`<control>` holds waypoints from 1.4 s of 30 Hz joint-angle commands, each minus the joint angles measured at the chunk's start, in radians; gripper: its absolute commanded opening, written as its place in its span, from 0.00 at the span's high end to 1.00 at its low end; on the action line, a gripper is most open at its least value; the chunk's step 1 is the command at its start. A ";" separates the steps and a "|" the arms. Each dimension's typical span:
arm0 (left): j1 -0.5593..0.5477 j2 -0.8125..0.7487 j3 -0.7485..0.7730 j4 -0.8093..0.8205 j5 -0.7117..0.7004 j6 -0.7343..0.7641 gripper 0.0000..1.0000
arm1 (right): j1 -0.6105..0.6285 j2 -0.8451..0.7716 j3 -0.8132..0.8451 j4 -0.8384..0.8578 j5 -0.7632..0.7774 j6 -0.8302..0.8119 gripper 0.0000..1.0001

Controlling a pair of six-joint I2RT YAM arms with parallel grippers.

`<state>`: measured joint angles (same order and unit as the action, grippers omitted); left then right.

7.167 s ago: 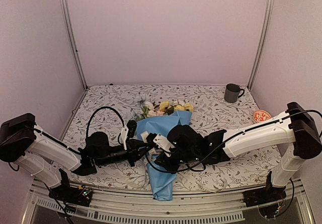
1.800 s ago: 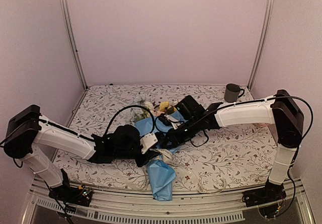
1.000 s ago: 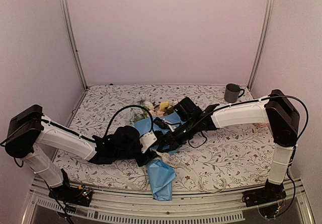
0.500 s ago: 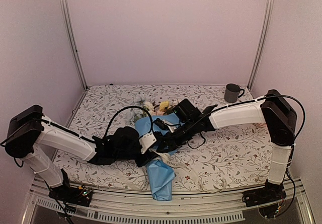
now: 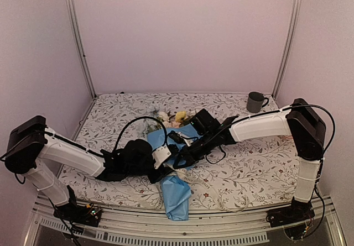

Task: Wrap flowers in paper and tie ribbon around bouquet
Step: Cross the half-tied ribbon over the folded bouquet, then tie the half-tied ribbon around the folded bouquet.

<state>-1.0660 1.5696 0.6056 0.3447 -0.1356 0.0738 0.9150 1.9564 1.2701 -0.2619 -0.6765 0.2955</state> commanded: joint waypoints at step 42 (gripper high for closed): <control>0.049 -0.183 -0.021 -0.379 0.162 -0.305 0.70 | -0.002 -0.181 -0.036 -0.053 0.258 0.020 1.00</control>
<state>-1.0279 1.3769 0.5858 -0.0631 0.0154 -0.2352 0.9150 1.8130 1.2495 -0.3290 -0.4183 0.3035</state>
